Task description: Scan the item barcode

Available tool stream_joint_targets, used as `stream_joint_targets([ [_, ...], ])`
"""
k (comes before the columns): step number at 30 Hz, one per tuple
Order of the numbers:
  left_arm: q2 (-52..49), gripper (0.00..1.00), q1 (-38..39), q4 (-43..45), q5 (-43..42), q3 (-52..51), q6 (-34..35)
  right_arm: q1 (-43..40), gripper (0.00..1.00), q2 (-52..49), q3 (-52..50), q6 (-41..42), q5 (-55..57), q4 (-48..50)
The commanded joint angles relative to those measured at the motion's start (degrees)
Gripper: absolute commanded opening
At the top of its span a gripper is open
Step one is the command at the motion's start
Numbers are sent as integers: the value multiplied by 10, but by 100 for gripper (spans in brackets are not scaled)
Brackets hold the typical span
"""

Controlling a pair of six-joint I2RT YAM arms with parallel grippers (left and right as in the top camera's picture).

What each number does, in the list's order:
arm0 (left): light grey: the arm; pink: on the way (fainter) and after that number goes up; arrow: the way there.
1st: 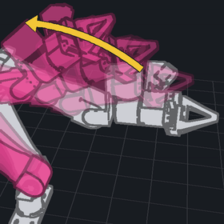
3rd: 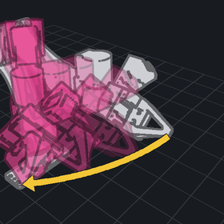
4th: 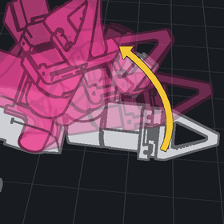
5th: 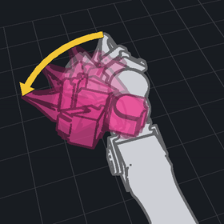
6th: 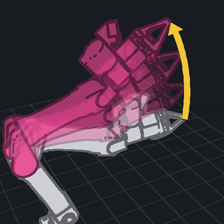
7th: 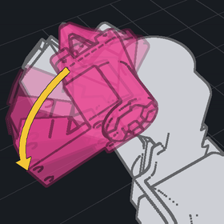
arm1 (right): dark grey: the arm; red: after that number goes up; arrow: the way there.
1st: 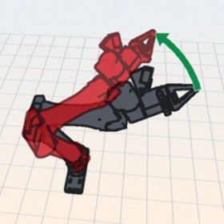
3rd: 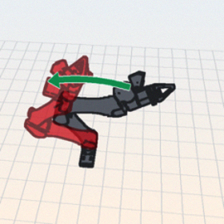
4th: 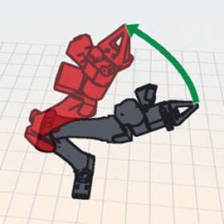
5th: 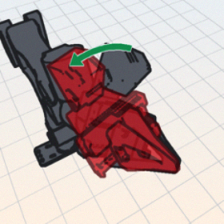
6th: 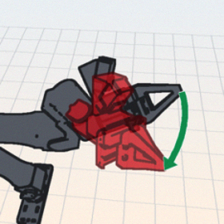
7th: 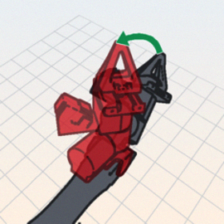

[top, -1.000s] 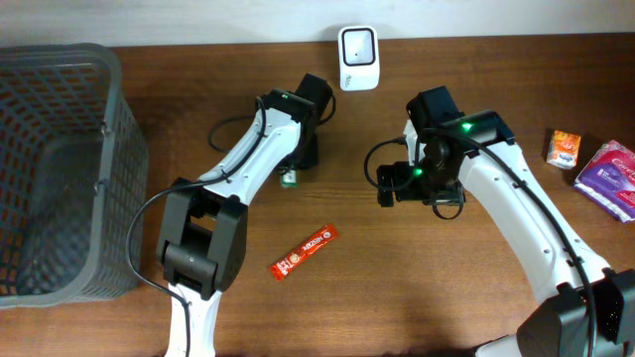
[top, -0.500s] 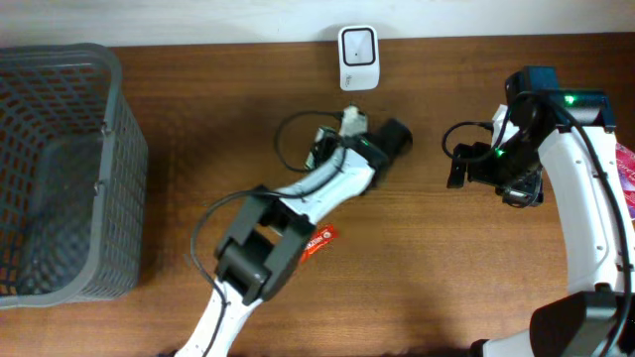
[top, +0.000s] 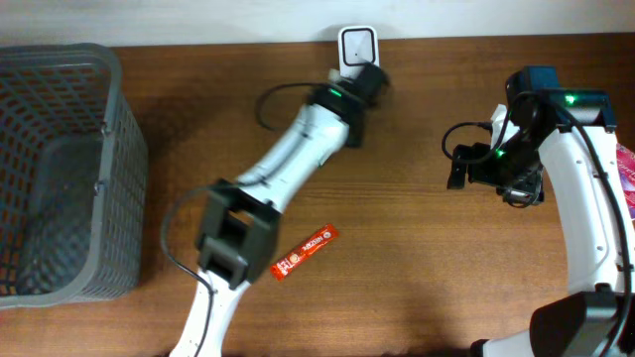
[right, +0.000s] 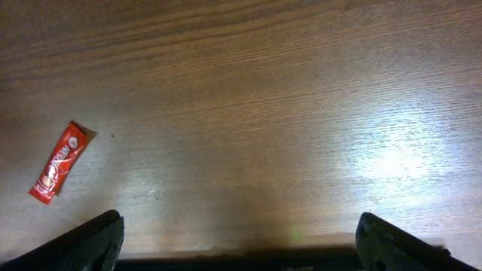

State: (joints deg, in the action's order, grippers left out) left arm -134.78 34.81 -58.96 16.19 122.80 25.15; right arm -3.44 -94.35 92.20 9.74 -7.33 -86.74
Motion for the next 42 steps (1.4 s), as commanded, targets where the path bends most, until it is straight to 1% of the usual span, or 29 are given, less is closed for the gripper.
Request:
stream_joint_targets([
  [1, 4, 49, -116, -6, -225, 7, 7, -4, 98, 10, 14, -5, 1, 2],
  [3, 4, 51, -155, -5, -229, 0, 7, -4, 98, 10, 14, -5, 1, 8],
  [4, 0, 54, -162, -5, -250, -8, 7, -4, 99, 10, 14, -5, 0, 12],
  [6, -28, 61, -159, 1, -346, -12, -14, -4, 99, 10, 14, -5, -7, 13],
  [7, -46, 64, -156, 2, -374, -12, -26, -4, 99, 10, 14, -5, -12, 12],
  [8, -62, 66, -154, 2, -382, -12, -26, -4, 99, 10, 14, -5, -12, 12],
  [9, -80, 67, -154, 1, -405, -12, -35, -4, 99, 10, 14, -7, -12, 12],
  [10, -93, 69, -154, 2, -438, -12, -56, -4, 99, 10, 14, -14, -13, 10],
  [13, -98, 71, -154, 2, -443, -12, -73, -4, 99, 10, 14, -16, -12, 11],
  [14, -98, 68, -154, -1, -443, -12, -87, -4, 99, 10, 14, -16, -12, 13],
  [15, -98, 62, -154, -3, -443, -12, -90, -4, 99, 10, 14, -16, -12, 14],
  [16, -98, 47, -154, -7, -442, -12, -90, -4, 99, 10, 14, -16, -12, 14],
  [18, -97, 30, -154, -14, -433, -11, -90, -4, 99, 10, 14, -16, -12, 14],
  [19, -96, 27, -154, -19, -423, -11, -90, -4, 98, 10, 14, -16, -12, 15],
  [21, -93, 16, -154, -32, -386, -8, -90, -4, 99, 10, 14, -16, -12, 15],
  [22, -89, 11, -154, -37, -367, -7, -90, -4, 99, 10, 14, -16, -12, 17],
  [23, -83, 10, -154, -42, -349, -6, -90, -4, 98, 10, 14, -16, -12, 17],
  [25, -69, 0, -154, -44, -333, -6, -90, -4, 99, 10, 14, -16, -12, 17],
  [29, -49, 0, -149, -43, -322, -6, -90, -4, 99, 10, 14, -16, -12, 17],
  [30, -49, 15, -147, -43, -322, -6, -90, -4, 98, 10, 14, -16, -12, 17],
  [31, -49, 34, -145, -43, -322, -8, -90, -4, 99, 10, 14, -16, -12, 17],
  [32, -49, 50, -141, -43, -329, -9, -90, -4, 99, 10, 14, -16, -12, 16],
  [33, -49, 60, -135, -43, -349, -9, -90, -4, 99, 10, 14, -16, -13, 16],
  [34, -49, 64, -127, -38, -365, -9, -90, -4, 99, 10, 14, -16, -12, 16],
  [36, -49, 66, -116, -26, -363, -9, -94, -4, 99, 10, 14, -16, -12, 16],
  [38, -49, 65, -117, -22, -365, -9, -94, -4, 99, 10, 14, -16, -12, 16],
  [39, -49, 60, -119, -23, -390, -9, -117, -4, 99, 10, 14, -16, -13, 17],
  [40, -47, 59, -121, -23, -434, -8, -151, -4, 99, 10, 13, -16, -13, 18],
  [42, -47, 60, -121, -18, -450, -8, -156, -3, 99, 10, 13, -16, -14, 28],
])
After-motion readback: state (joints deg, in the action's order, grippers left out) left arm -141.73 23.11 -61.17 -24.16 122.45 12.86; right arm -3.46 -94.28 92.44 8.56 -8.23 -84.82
